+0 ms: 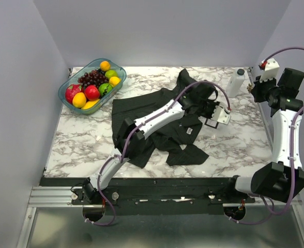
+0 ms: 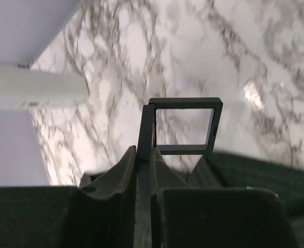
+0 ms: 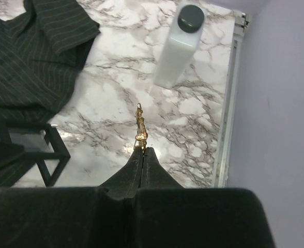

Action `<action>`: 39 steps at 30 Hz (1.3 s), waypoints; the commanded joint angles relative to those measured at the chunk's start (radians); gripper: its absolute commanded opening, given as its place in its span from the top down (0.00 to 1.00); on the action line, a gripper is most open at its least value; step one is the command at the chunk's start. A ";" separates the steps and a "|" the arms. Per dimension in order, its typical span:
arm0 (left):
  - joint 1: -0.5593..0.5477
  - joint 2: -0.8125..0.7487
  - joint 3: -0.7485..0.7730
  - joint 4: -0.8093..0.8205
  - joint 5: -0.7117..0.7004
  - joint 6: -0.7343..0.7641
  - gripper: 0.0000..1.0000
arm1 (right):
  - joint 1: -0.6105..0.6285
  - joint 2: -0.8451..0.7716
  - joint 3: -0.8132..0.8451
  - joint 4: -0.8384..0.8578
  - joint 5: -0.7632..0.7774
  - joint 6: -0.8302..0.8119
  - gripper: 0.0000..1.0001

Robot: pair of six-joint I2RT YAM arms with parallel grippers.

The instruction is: Remove the brooch from the garment

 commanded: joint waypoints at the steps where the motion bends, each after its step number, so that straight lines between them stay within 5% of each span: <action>1: -0.060 0.022 -0.032 0.117 -0.006 -0.019 1.00 | -0.053 -0.018 -0.019 -0.015 -0.001 0.002 1.00; 11: -0.094 0.021 -0.118 0.119 -0.063 0.005 0.99 | -0.079 -0.066 -0.105 -0.027 -0.069 0.003 1.00; 16: -0.094 0.024 -0.133 0.162 -0.057 -0.019 0.56 | -0.086 -0.066 -0.126 -0.027 -0.081 0.006 1.00; 19: -0.094 0.025 -0.138 0.195 -0.057 -0.044 0.44 | -0.089 -0.067 -0.135 -0.025 -0.086 0.008 0.99; 30: -0.086 0.010 -0.132 0.266 -0.012 -0.169 0.33 | -0.096 -0.076 -0.166 -0.035 -0.121 -0.017 1.00; 33: -0.056 -0.053 -0.110 0.209 0.074 -0.304 0.27 | -0.096 -0.083 -0.169 -0.099 -0.254 -0.160 0.99; 35: -0.034 -0.129 -0.209 0.211 0.138 -0.384 0.02 | -0.095 -0.093 -0.174 -0.205 -0.413 -0.327 1.00; 39: 0.042 -0.478 -0.519 0.324 0.203 -0.580 0.01 | -0.052 -0.100 -0.165 -0.448 -0.550 -0.593 1.00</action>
